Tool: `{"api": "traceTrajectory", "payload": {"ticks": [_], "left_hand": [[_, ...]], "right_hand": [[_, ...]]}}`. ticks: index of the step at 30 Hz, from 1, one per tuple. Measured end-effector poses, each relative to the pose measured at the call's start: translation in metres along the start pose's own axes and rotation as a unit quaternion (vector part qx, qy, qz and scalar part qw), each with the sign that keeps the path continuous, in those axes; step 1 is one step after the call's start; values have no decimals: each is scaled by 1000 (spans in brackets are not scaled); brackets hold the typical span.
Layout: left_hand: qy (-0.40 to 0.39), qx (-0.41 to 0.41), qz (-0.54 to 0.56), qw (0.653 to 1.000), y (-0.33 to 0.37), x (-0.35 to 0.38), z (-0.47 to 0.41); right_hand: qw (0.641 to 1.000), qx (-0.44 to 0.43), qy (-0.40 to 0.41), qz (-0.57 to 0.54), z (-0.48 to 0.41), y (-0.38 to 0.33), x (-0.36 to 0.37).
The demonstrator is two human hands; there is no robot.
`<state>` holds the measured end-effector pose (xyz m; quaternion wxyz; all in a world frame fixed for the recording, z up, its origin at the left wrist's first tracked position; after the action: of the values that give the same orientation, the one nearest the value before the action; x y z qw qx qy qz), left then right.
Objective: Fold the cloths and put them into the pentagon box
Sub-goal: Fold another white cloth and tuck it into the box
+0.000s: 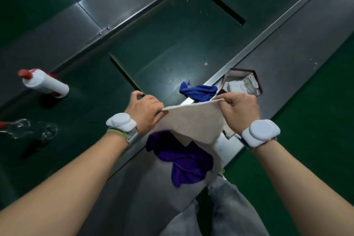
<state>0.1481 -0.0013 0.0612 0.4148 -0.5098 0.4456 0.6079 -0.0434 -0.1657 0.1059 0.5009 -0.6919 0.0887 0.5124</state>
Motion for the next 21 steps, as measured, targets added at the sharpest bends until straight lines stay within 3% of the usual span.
{"api": "traceTrajectory", "payload": {"ticks": [5,13,19,21], "left_hand": [[42,-55,36,997,-38,-51,0],[135,-74,109,982,-53,-111,8],[136,-24,68,988,-37,-77,75],[136,-10,55,989,-22,-49,106]], "right_hand": [[997,-11,58,-44,-18,-18,-27],[959,91,84,-256,-32,-37,-58],[951,122,63,-277,19,-4,-49],[964,126,29,-231,49,21,-32]]}}
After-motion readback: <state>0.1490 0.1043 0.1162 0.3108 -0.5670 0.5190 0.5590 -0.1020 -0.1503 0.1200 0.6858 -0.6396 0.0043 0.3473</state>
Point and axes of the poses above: each hand's wrist, its own z-axis away from the middle knuckle, its own x-axis out of the palm, y = z × x, the point moved 5 cm from there along -z, towards the middle knuckle
